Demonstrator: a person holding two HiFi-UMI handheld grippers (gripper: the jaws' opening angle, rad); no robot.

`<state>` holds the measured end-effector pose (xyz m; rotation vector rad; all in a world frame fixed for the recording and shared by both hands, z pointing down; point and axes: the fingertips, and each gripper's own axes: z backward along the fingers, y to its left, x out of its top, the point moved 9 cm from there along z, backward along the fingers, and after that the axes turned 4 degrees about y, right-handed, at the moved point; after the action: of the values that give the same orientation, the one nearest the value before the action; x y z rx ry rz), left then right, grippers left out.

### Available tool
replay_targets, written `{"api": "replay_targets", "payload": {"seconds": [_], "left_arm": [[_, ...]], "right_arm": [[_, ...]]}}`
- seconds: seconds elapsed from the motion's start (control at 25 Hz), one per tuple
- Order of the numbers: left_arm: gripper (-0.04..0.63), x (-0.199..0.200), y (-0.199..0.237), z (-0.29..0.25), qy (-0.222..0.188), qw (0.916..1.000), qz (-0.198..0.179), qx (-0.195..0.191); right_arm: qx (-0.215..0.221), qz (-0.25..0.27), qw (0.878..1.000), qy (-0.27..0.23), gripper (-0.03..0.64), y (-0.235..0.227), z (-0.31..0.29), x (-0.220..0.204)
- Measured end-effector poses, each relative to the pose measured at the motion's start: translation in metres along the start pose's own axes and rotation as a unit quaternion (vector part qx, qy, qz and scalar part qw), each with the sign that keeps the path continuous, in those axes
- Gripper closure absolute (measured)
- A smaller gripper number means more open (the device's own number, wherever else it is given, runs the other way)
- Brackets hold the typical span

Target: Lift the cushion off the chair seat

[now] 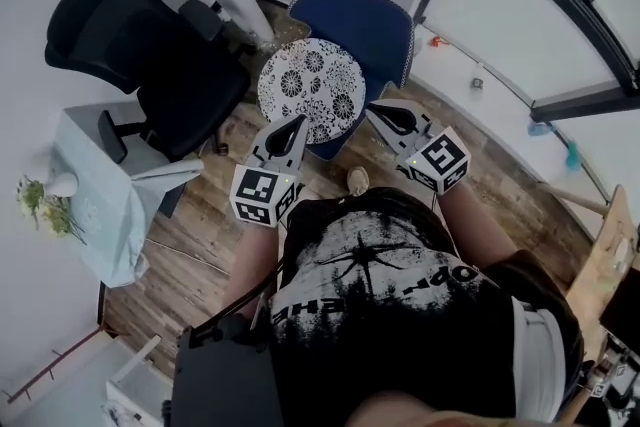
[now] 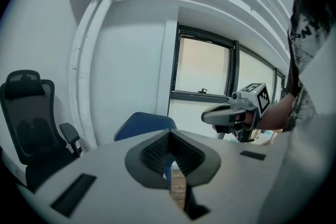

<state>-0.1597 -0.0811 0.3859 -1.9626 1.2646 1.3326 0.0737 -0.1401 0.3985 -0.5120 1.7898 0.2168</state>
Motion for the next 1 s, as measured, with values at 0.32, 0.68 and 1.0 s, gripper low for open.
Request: {"api": "replay_targets", "payload": {"seconds": [0.32,0.68,1.0], "left_arm": [[0.583,0.001,0.016,-0.023,0.018,0.9998,-0.004,-0.013],[0.583,0.018,0.059,-0.056,0.025,0.9964,-0.032,-0.074],[0.583,0.041,0.101,-0.088,0.027,0.9835,-0.072,-0.164]], "right_arm": [[-0.020,-0.018,1.000,-0.003,0.600,-0.020,-0.005,-0.005],[-0.081,-0.033,0.996,-0.005,0.600,-0.033,-0.023,0.005],[-0.182,-0.043,0.982,-0.016,0.600,-0.029,-0.045,0.014]]}}
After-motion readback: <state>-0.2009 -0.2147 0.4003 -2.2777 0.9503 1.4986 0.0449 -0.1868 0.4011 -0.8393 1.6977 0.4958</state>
